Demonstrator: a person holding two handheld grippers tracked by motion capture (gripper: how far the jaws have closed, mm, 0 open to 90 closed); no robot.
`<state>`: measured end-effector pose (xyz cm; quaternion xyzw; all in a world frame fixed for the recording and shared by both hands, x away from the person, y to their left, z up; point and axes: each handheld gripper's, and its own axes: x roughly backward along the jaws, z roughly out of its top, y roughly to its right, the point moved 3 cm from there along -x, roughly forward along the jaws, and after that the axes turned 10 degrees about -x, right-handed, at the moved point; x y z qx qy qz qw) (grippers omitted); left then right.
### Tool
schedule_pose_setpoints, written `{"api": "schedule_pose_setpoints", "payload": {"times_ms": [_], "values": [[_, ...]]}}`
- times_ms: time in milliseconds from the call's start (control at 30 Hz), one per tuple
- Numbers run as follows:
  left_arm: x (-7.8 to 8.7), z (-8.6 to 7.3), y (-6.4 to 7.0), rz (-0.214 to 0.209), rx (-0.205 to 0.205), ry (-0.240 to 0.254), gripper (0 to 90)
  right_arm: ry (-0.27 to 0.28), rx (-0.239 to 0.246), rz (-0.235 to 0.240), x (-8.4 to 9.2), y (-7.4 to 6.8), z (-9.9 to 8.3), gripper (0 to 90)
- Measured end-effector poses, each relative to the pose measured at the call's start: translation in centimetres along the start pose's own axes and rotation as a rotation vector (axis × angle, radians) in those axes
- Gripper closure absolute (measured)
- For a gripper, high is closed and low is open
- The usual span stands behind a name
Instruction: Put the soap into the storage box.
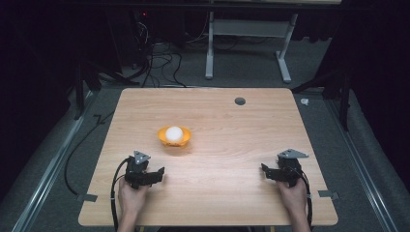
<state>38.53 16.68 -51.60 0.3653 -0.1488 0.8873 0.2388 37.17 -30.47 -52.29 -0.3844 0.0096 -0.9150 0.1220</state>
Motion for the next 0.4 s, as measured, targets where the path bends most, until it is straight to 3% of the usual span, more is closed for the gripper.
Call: {"api": "schedule_pose_setpoints", "payload": {"times_ms": [67, 233, 400], "values": [[-0.42, -0.40, 0.02, 0.010, -0.001, -0.011, 20.3, 0.000, 0.000, 0.000, 0.00, 0.00, 0.00, 22.5], [-0.76, -0.96, 0.13, 0.030, -0.003, 0.047, 18.6, 0.000, 0.000, 0.000, 0.00, -0.01, 0.00, 22.5], [-0.76, -0.97, 0.14, 0.030, -0.003, 0.048, 18.3, 0.001, -0.001, -0.001, -0.01, -0.02, 0.00, 22.5]]}}
